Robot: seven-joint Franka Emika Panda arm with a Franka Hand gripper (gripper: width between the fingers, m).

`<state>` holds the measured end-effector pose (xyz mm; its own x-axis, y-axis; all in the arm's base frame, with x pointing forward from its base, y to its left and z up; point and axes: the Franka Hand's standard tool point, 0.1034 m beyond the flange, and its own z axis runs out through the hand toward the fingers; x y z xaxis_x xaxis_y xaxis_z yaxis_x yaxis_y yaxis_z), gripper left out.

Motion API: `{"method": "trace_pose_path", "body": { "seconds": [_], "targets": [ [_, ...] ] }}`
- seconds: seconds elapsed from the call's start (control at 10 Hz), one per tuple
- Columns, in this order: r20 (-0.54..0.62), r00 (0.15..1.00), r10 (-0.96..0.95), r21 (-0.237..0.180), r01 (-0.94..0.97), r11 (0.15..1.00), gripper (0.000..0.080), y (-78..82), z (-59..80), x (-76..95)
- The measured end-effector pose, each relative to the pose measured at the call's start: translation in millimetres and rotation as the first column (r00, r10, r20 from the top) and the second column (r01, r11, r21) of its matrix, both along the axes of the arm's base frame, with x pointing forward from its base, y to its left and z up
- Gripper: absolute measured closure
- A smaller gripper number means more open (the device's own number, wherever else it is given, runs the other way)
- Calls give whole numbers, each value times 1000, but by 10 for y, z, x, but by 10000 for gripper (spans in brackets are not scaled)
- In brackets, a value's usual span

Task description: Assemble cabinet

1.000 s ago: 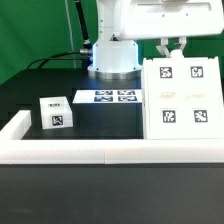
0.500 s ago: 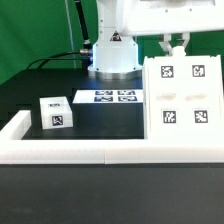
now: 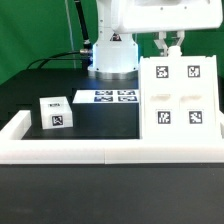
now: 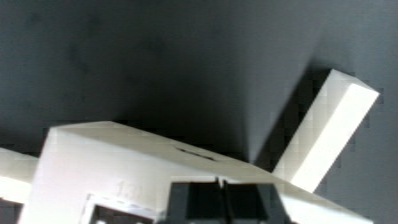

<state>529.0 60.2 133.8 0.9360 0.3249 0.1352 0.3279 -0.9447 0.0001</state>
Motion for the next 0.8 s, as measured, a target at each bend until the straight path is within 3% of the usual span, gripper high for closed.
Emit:
{"method": "trace_pose_path", "body": {
  "seconds": [0.3,0.8],
  "targets": [
    [-47,999,-6,-2,6,1000,797,20,125,179],
    [-54,998,-6,1,6,1000,797,91,58,182]
  ]
}}
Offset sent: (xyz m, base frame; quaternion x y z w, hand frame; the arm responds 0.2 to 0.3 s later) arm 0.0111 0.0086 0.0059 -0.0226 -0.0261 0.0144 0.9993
